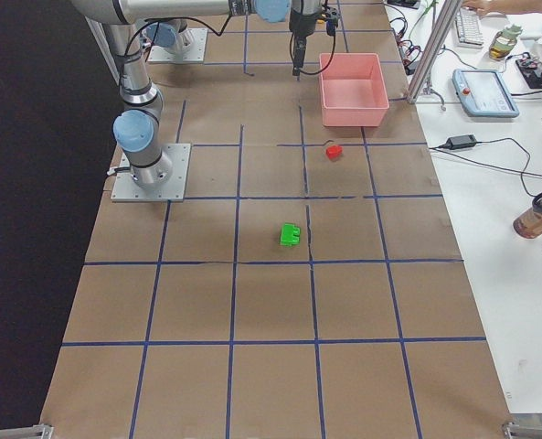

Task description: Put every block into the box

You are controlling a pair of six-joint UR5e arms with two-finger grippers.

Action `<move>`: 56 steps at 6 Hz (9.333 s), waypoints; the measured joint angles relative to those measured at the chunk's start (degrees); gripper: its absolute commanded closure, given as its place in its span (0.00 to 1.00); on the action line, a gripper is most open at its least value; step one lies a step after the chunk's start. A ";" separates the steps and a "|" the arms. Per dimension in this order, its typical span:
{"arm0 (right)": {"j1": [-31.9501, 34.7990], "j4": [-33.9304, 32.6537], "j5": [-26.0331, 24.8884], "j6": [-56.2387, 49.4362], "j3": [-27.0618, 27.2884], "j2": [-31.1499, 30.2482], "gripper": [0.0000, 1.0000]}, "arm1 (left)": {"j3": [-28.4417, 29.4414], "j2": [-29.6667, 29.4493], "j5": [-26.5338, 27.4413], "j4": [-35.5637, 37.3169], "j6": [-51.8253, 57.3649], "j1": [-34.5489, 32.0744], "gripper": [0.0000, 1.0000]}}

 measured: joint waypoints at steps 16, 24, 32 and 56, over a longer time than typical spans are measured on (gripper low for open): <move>-37.48 -7.32 -5.20 -38.28 0.09 6.33 0.00 | -18.34 -9.53 -0.04 19.55 51.95 38.50 0.01; -40.98 -34.06 -5.33 -36.11 16.55 20.43 0.01 | -25.70 -13.43 1.68 25.46 50.84 40.06 1.00; -41.72 -37.28 -6.04 -35.59 19.60 20.91 0.59 | 8.38 -25.05 -7.93 21.82 49.22 0.27 1.00; -0.50 -8.33 1.36 -6.05 -20.76 25.93 0.01 | -1.08 -30.09 2.03 25.34 46.64 28.53 1.00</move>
